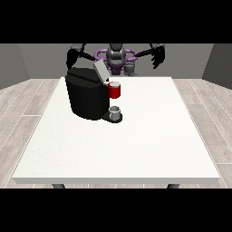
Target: Insert the coffee pod into the coffee machine and close the lid
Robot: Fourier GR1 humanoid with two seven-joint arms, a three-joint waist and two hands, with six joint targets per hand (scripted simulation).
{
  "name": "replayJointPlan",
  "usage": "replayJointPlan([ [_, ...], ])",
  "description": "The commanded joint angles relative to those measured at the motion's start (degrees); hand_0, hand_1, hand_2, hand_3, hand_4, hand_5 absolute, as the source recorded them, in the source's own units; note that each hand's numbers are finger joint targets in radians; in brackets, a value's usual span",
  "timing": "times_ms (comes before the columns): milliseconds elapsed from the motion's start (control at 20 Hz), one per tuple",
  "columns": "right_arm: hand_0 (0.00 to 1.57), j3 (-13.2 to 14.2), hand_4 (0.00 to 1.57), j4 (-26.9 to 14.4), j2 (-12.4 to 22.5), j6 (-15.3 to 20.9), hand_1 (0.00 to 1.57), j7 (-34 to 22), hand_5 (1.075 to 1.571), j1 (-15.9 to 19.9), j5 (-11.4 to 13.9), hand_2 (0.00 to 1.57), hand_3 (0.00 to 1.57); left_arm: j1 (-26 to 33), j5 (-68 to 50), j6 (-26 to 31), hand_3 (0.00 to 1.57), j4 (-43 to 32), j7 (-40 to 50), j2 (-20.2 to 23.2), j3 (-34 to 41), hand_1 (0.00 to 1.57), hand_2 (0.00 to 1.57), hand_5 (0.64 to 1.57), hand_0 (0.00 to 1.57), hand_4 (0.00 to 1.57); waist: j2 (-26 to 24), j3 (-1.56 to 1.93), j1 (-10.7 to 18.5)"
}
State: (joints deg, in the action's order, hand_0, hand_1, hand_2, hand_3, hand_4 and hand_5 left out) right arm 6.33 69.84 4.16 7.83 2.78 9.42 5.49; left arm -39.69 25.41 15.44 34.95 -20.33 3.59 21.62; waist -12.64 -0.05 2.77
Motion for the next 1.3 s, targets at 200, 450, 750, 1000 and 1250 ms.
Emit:
replayJointPlan([
  [200, 0.0, -1.97, 0.2, 2.72, 2.22, -5.8, 0.0, -1.99, 1.571, 3.88, -1.32, 0.0, 0.0, 8.65, -4.51, 0.36, 0.0, 1.52, 1.89, -3.51, -2.6, 0.0, 0.0, 1.571, 0.0, 0.42, -5.35, 0.07, 4.96],
  [450, 0.0, -2.12, 0.08, 5.78, 5.44, -7.2, 0.0, -2.42, 1.571, 7.63, 0.1, 0.0, 0.0, 9.7, -7.52, 4.58, 0.0, 7.58, 1.96, -0.14, -0.46, 0.0, 0.0, 1.571, 0.0, 0.37, -0.43, 0.06, 4.94],
  [750, 0.0, 5.0, 0.11, -2.12, 7.89, -7.84, 0.0, -6.92, 1.571, 13.83, -5.16, 0.0, 0.0, 12.71, -11.9, 3.28, 0.0, 15.07, 5.37, -3.55, -9.16, 0.0, 0.0, 1.571, 0.0, 0.4, 0.6, 0.08, 10.09],
  [1000, 0.0, 6.2, 0.19, -2.6, 6.77, -9.31, 0.0, -9.36, 1.571, 15.99, -9.07, 0.0, 0.0, 14.44, -12.71, 3.54, 0.0, 21.53, 9.42, -3.14, -7.44, 0.0, 0.0, 1.571, 0.0, 0.38, 3.24, 0.08, 9.6],
  [1250, 0.0, 4.57, 0.17, -4.23, 4.72, -7.88, 0.0, -10.63, 1.571, 17.3, -8.77, 0.0, 0.0, 20.44, -14.54, 1.17, 0.0, 28.01, 9.78, -2.72, -10.7, 0.0, 0.0, 1.571, 0.0, 0.34, 4.82, 0.06, 7.45],
])
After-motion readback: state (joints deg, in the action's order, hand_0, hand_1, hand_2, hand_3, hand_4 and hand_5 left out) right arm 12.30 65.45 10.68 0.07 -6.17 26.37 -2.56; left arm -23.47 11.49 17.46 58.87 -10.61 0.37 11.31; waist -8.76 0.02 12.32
